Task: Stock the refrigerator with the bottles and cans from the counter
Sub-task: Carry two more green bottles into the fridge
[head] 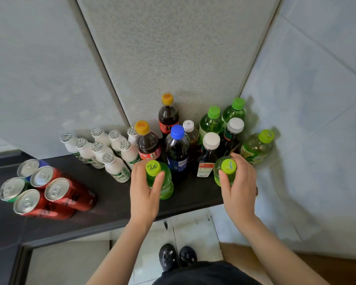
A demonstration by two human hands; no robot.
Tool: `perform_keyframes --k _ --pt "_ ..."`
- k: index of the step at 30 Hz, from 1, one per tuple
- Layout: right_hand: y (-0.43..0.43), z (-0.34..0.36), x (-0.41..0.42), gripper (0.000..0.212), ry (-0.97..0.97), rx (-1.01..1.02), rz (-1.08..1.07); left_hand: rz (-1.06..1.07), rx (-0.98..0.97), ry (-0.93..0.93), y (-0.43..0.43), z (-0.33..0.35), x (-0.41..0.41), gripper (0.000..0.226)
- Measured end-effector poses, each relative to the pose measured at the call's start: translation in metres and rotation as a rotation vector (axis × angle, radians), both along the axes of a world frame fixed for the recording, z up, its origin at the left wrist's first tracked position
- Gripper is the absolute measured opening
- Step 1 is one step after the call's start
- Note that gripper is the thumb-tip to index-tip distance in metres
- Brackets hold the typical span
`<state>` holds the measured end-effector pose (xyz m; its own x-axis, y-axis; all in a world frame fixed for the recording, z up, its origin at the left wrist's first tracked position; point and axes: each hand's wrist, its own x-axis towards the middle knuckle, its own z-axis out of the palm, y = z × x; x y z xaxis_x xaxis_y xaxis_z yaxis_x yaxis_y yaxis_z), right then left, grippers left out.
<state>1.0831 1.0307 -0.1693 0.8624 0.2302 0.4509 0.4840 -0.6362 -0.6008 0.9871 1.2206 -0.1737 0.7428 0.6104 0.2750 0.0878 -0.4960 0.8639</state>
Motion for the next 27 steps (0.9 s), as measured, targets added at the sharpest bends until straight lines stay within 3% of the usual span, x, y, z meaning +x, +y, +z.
perform_keyframes --k 7,10,16,24,27 --pt "0.007 0.015 -0.011 0.036 0.118 0.278 -0.002 0.243 -0.207 -0.053 0.000 0.005 -0.031 0.023" --pt "0.020 0.027 -0.025 0.015 0.114 0.362 0.149 0.358 -0.245 -0.088 -0.002 0.017 -0.052 0.016" --pt "0.065 0.037 -0.062 0.014 0.226 0.432 0.506 0.633 -0.313 -0.187 -0.014 0.040 -0.122 0.019" --pt "0.113 0.028 -0.146 0.028 0.425 0.287 1.022 1.003 -0.373 -0.255 -0.072 0.038 -0.250 0.033" --pt "0.123 0.027 -0.197 0.021 0.457 0.190 1.230 1.190 -0.411 -0.285 -0.102 0.032 -0.302 0.027"
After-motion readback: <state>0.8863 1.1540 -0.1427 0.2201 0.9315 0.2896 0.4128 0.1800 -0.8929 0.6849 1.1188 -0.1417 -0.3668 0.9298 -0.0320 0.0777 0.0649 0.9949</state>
